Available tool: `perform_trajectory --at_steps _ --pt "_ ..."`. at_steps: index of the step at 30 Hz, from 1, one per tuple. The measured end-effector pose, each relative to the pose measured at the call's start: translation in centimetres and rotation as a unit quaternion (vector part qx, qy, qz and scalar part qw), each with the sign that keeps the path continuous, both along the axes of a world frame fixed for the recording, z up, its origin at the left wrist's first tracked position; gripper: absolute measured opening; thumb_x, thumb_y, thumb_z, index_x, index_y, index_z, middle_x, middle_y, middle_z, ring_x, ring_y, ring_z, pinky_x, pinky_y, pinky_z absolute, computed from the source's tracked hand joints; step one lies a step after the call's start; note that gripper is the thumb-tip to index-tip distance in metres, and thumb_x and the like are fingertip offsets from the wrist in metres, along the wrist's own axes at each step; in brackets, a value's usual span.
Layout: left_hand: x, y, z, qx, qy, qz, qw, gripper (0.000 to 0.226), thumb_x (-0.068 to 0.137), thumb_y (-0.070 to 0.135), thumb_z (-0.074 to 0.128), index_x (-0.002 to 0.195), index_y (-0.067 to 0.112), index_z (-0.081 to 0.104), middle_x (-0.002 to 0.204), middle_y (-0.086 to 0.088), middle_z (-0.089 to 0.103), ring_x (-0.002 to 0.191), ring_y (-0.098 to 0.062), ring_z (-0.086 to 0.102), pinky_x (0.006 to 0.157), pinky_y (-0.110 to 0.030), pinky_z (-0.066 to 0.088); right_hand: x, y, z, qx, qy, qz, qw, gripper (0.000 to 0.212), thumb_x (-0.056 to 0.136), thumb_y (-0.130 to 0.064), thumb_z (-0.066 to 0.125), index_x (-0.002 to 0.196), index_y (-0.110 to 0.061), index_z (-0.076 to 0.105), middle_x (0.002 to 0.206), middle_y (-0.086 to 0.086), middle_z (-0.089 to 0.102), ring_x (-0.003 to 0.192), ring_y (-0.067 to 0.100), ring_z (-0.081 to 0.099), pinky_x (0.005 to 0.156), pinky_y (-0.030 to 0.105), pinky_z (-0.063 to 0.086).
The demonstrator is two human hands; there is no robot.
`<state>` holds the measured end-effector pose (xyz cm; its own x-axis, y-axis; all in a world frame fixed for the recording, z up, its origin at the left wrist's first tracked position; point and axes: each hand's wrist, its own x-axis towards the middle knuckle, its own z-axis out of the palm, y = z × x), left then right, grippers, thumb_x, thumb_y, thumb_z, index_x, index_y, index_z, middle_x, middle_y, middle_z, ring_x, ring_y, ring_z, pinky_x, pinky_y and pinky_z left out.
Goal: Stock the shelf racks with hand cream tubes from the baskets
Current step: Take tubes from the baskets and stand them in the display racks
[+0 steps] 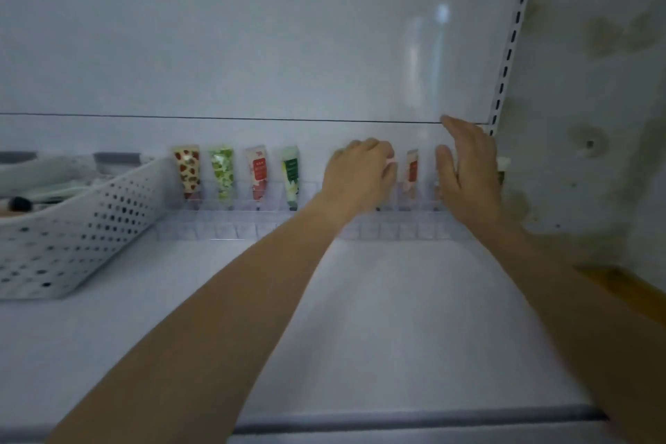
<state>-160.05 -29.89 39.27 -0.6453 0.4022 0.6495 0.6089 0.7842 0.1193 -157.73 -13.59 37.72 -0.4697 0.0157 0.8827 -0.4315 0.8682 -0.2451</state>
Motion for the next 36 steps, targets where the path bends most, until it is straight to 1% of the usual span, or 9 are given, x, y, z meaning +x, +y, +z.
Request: perform_trajectory --at_steps 5,11,16,19,22,25,27,32,36 --pt "-0.9 -13.4 5.6 -0.028 0.017 0.116 0.993 0.033 0.096 0.029 0.039 0.123 0.015 0.051 0.127 -0.006 0.053 0.119 -0.025 0.045 0.094 -0.037 0.037 -1.4 -10.8 3.1 0.124 -0.042 0.131 0.983 0.039 0.096 -0.018 0.04 0.131 -0.003 0.048 0.128 0.016 0.053 0.118 0.035 0.046 0.098 0.022 0.023" --pt "0.1 -30.4 8.4 -0.089 -0.105 0.192 0.972 0.028 0.094 0.025 0.048 0.117 0.014 0.057 0.128 -0.007 0.055 0.107 -0.02 0.051 0.089 -0.027 0.034 -2.4 -25.5 6.0 0.155 -0.141 0.279 0.937 0.031 0.098 -0.021 0.042 0.126 -0.013 0.055 0.125 0.005 0.057 0.115 0.019 0.048 0.097 0.025 0.032" --pt "0.4 -39.5 7.1 -0.15 -0.194 0.207 0.947 0.026 0.088 0.021 0.059 0.114 0.016 0.06 0.123 -0.004 0.057 0.091 -0.009 0.047 0.083 -0.022 0.033 -2.9 -33.9 6.0 0.192 -0.279 0.315 0.887 0.031 0.099 -0.033 0.039 0.113 -0.018 0.062 0.116 -0.002 0.061 0.101 0.009 0.051 0.081 0.022 0.036" --pt "-0.3 -41.7 6.0 -0.149 -0.256 0.173 0.939 0.025 0.086 0.02 0.063 0.112 0.016 0.061 0.114 -0.002 0.063 0.094 -0.011 0.055 0.087 -0.025 0.042 -3.4 -36.6 5.6 0.207 -0.323 0.285 0.878 0.035 0.098 -0.036 0.039 0.111 -0.014 0.063 0.112 0.003 0.062 0.101 0.018 0.055 0.082 0.028 0.041" --pt "-1.3 -42.4 5.2 -0.182 -0.297 0.154 0.925 0.033 0.087 0.029 0.062 0.117 0.015 0.06 0.106 0.005 0.06 0.101 -0.014 0.056 0.096 -0.032 0.042 -3.7 -37.9 5.2 0.174 -0.345 0.299 0.873 0.032 0.098 -0.037 0.039 0.103 -0.018 0.065 0.105 0.0 0.065 0.094 0.013 0.059 0.079 0.021 0.044" --pt "-2.0 -42.6 4.8 -0.215 -0.308 0.146 0.915 0.042 0.087 0.035 0.061 0.124 0.015 0.057 0.118 0.003 0.059 0.106 -0.015 0.054 0.097 -0.032 0.042 -3.2 -38.4 5.3 0.132 -0.373 0.314 0.863 0.028 0.096 -0.039 0.043 0.099 -0.024 0.065 0.095 -0.01 0.067 0.086 0.001 0.062 0.067 0.006 0.044" --pt "-2.4 -42.6 4.6 -0.237 -0.302 0.139 0.913 0.041 0.089 0.032 0.059 0.126 0.015 0.056 0.126 0.0 0.058 0.111 -0.018 0.054 0.097 -0.032 0.043 -2.8 -38.7 5.5 0.118 -0.4 0.317 0.852 0.026 0.094 -0.043 0.046 0.099 -0.027 0.067 0.094 -0.015 0.068 0.085 -0.002 0.063 0.07 0.007 0.045" --pt "-3.2 -42.7 4.0 -0.239 -0.273 0.123 0.924 0.036 0.088 0.028 0.06 0.121 0.014 0.06 0.118 -0.003 0.062 0.096 -0.018 0.055 0.083 -0.029 0.044 -1.2 -40.1 5.9 0.133 -0.461 0.327 0.814 0.039 0.075 -0.052 0.061 0.1 -0.024 0.071 0.099 -0.006 0.071 0.092 0.01 0.065 0.087 0.029 0.05" --pt "-3.0 -42.8 4.2 -0.168 -0.251 0.1 0.948 0.028 0.083 0.022 0.064 0.108 0.01 0.065 0.108 -0.006 0.065 0.091 -0.02 0.057 0.076 -0.029 0.044 -0.3 -40.7 6.1 0.182 -0.493 0.305 0.794 0.014 0.084 -0.036 0.064 0.096 -0.034 0.071 0.096 -0.012 0.07 0.083 0.0 0.061 0.078 0.014 0.048"
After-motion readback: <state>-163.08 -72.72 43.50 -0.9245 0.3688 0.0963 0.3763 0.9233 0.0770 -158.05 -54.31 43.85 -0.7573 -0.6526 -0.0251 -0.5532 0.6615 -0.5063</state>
